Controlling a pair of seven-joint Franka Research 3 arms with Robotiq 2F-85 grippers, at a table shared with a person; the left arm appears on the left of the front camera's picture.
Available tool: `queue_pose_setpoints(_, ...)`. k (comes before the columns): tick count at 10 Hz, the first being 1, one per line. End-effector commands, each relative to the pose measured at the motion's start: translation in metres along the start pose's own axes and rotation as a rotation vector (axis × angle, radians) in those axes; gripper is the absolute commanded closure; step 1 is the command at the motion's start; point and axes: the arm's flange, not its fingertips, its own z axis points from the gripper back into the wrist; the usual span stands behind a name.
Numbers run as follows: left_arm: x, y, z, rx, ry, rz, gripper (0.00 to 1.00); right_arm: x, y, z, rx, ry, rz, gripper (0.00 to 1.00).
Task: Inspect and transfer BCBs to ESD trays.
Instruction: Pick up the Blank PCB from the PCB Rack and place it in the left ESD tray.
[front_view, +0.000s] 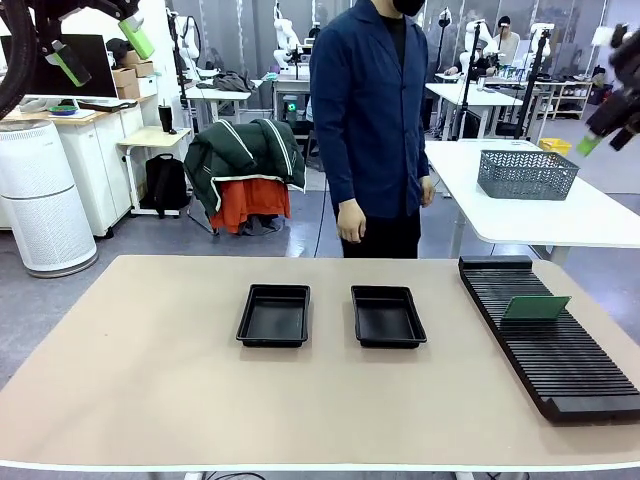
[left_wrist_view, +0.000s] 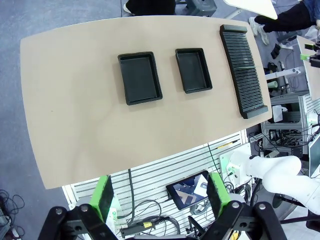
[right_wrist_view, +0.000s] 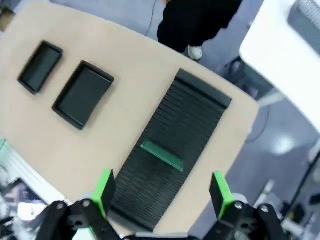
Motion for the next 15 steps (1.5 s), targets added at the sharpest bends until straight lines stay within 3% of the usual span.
queue_pose_setpoints(1, 0.000, -0.001, -0.001, -0.013, -0.007, -0.006, 0.00, -0.030, 0.019, -0.036, 0.008, -0.073, 0.122, 0.00)
queue_pose_setpoints(5, 0.000, -0.001, -0.001, -0.013, -0.007, -0.006, 0.00, -0.063, 0.041, -0.105, -0.062, -0.179, 0.442, 0.00)
queue_pose_setpoints(7, 0.000, -0.001, -0.001, -0.013, -0.007, -0.006, 0.00, -0.075, 0.052, -0.130, -0.057, -0.156, 0.584, 0.00)
queue_pose_setpoints(9, 0.000, -0.001, -0.001, -0.013, -0.007, -0.006, 0.00, -0.081, 0.062, -0.152, -0.154, -0.145, 0.720, 0.00)
queue_pose_setpoints(12, 0.000, -0.001, -0.001, -0.013, -0.007, -0.006, 0.00, -0.090, 0.060, -0.176, -0.191, -0.064, 0.885, 0.00)
queue_pose_setpoints(15, 0.000, -0.001, -0.001, -0.013, -0.007, -0.006, 0.00, -0.097, 0.054, -0.186, -0.066, 0.013, 0.901, 0.00)
